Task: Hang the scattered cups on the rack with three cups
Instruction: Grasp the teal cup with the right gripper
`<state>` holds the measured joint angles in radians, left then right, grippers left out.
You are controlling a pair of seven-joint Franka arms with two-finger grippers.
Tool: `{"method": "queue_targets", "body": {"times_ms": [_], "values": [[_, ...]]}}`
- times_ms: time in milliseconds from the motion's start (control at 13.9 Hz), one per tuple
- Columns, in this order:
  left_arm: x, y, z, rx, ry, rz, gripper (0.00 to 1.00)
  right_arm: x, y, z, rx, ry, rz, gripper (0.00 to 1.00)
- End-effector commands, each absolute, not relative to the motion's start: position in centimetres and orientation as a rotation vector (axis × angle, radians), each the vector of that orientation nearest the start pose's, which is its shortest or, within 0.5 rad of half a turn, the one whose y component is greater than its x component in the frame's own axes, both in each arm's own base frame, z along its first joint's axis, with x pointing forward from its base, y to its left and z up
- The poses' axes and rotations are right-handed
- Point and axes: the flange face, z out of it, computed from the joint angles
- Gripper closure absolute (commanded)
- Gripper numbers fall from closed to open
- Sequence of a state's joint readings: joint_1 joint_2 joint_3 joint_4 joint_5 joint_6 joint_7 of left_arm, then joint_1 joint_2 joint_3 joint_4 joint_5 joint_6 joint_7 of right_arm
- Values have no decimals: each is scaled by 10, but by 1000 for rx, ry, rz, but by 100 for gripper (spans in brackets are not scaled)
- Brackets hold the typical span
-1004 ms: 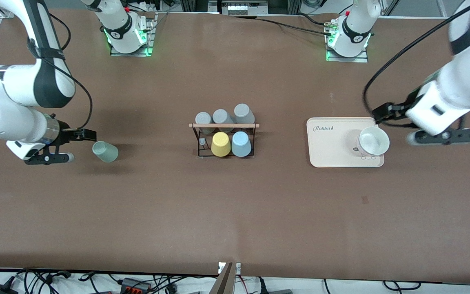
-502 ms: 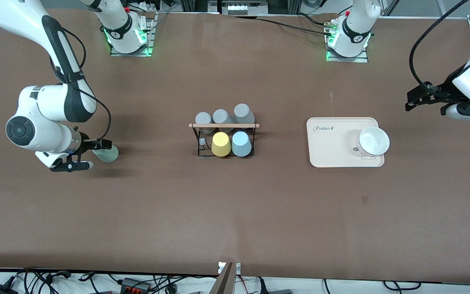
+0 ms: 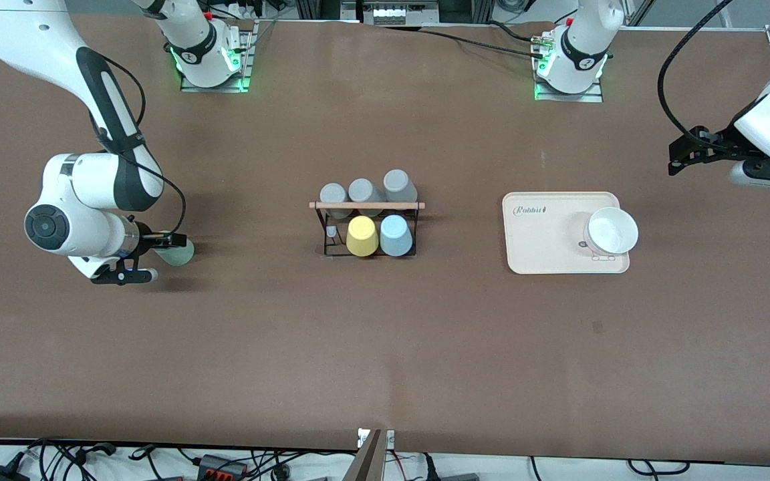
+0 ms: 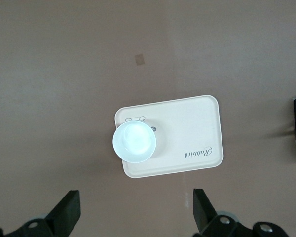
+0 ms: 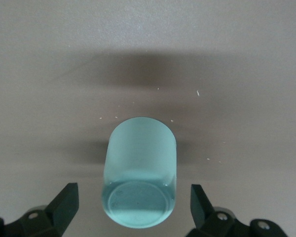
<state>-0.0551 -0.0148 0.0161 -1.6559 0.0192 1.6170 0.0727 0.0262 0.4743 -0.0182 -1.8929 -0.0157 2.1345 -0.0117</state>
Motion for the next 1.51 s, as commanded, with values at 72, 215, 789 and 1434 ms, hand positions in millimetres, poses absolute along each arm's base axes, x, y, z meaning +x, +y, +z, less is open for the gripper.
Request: {"method": "queue_targets", "body": {"times_ms": [72,215,789,1434], "values": [[546,-17,600,-3101,193,54,0,607,3,234,-3155,-31,367,0],[546,-18,600,-3104,203,54,0,606,3,228,-3153,-32,384,0],[547,-24,600,-3103,210,49,0,604,3,225,-3151,-31,403,50],[550,-21,602,-3104,221,42,0,635,19,312,-3142,-63,419,75]]}}
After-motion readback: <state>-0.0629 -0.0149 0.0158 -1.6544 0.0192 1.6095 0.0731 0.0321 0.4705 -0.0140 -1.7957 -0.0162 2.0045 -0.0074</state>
